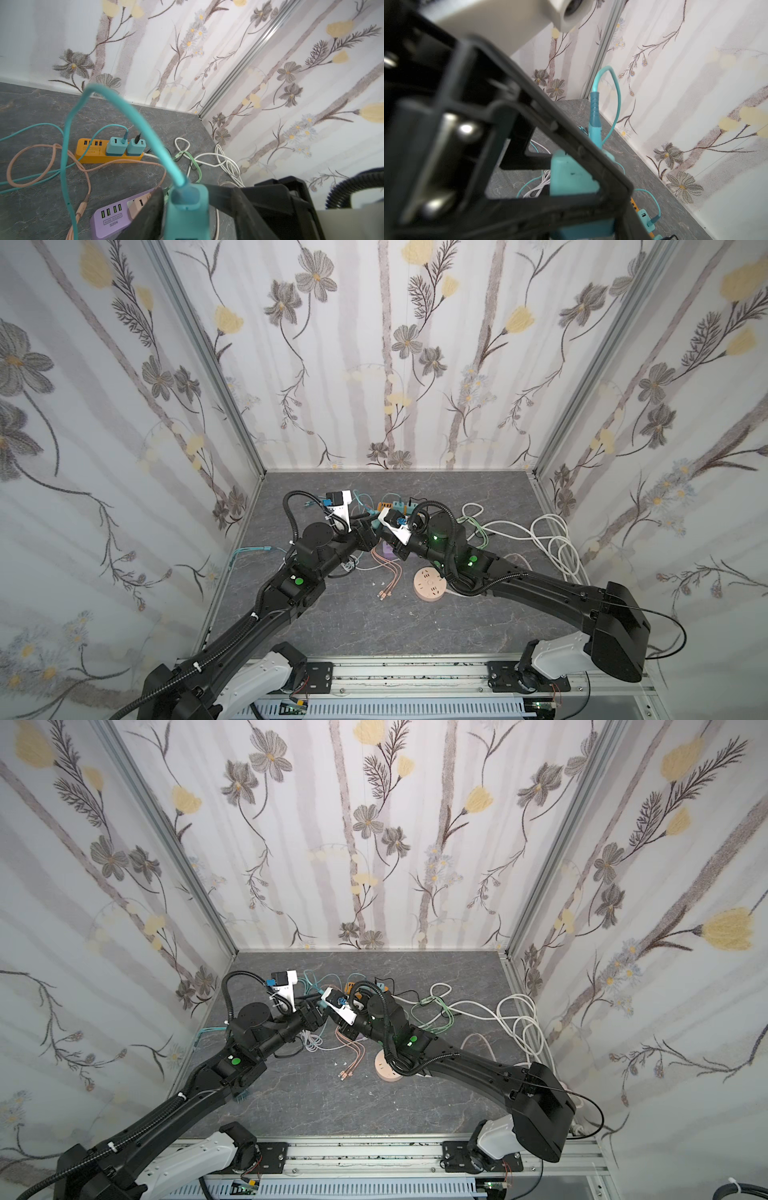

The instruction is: Insert the plug

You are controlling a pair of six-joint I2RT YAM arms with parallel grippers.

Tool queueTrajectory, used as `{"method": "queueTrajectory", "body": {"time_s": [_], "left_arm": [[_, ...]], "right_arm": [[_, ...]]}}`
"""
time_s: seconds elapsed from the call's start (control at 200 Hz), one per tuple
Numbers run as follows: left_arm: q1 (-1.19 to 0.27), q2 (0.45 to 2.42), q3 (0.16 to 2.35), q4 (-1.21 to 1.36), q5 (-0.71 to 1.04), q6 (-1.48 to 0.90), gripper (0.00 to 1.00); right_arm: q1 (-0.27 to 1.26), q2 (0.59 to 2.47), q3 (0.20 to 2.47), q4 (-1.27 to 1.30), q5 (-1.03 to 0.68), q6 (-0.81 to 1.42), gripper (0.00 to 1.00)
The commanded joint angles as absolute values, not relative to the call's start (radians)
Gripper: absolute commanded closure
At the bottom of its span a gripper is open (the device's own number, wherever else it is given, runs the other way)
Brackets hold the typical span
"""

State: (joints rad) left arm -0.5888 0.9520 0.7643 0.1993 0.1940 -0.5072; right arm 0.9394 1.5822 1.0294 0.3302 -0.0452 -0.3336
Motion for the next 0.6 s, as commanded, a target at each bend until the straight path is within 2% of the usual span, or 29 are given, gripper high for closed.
{"method": "queueTrajectory", "body": {"time_s": [0.0,0.18,0.365,0.6], "left_arm": [[-0.548,0.919,0.867,-0.112,0.282,-0.313,0.38],[-0.367,0.908,0.959,-0.344,0.585,-0.304,0.39],[-0.351,0.968,1.018,-0.409,0.774,-0.309,0.42],[-0.359,0.990,1.022,-0.386,0.758,-0.302,0.45]], "right_arm": [[0.933,1.555,1.036,0.278,-0.065,-0.441,0.74],[0.934,1.521,1.042,0.194,-0.056,-0.585,0.74],[0.952,1.502,1.042,0.197,-0.049,-0.656,0.73],[0.996,1.514,1.063,0.171,-0.021,-0.740,0.73]]}}
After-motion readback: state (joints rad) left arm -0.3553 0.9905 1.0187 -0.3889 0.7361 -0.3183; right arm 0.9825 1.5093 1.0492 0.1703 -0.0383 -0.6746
